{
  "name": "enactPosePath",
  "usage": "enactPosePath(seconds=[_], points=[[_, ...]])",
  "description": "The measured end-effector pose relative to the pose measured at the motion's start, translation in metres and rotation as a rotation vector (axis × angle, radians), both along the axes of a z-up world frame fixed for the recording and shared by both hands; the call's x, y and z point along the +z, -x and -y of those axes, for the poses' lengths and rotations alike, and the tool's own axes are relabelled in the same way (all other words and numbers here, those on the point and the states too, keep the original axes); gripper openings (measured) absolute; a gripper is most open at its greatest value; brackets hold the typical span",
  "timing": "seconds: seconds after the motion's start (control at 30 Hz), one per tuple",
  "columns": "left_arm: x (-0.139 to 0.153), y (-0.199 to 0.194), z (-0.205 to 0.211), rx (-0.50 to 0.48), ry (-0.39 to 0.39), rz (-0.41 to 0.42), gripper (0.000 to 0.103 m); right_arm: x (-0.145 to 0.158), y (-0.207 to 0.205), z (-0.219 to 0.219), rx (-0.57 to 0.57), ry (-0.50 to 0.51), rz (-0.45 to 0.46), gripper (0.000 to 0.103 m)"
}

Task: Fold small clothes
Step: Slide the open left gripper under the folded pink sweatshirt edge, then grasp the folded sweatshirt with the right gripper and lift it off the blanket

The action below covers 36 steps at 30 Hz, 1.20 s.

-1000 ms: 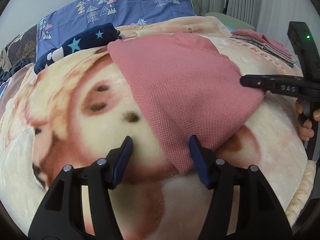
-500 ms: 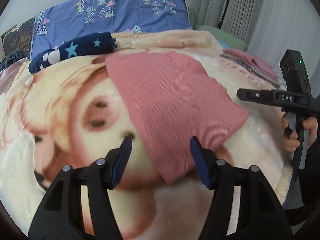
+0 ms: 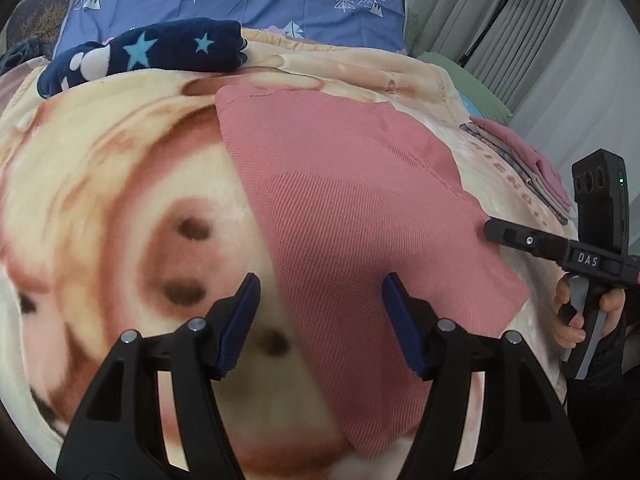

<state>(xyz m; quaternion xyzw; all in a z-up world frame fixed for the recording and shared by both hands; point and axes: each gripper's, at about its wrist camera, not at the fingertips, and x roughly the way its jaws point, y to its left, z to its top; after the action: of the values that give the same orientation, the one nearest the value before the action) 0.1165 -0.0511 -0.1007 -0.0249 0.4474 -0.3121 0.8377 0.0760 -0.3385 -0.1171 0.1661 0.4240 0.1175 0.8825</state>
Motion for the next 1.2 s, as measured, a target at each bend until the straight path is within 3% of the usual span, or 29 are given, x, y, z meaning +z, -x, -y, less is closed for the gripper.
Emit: enactPosePath(seconds=[0.3,0.53,0.83,1.0,1.2], points=[[-0.002,-0.034,0.017,-0.009,0.017,-0.034,0.068,-0.008,-0.041,0.006,0.061,-0.102,-0.054,0.062],[-0.024,-0.05,0.008,0.0,0.14,-0.093,0.073,-0.024,-0.043,0.015,0.085,-0.189,-0.032,0.062],[-0.029,-0.049,0.002,-0.013,0.198,-0.076,0.072,-0.017,-0.03,0.014,0.106,-0.144,-0.037,0.062],[-0.026,-0.065,0.012,-0.016,0.173,-0.101,0.07,-0.018,-0.052,0.008,0.127,-0.129,-0.077,0.063],[-0.014,-0.082,0.033,-0.032,0.078,-0.091,0.054,-0.02,-0.08,0.001,0.202,-0.166,-0.059,0.064]])
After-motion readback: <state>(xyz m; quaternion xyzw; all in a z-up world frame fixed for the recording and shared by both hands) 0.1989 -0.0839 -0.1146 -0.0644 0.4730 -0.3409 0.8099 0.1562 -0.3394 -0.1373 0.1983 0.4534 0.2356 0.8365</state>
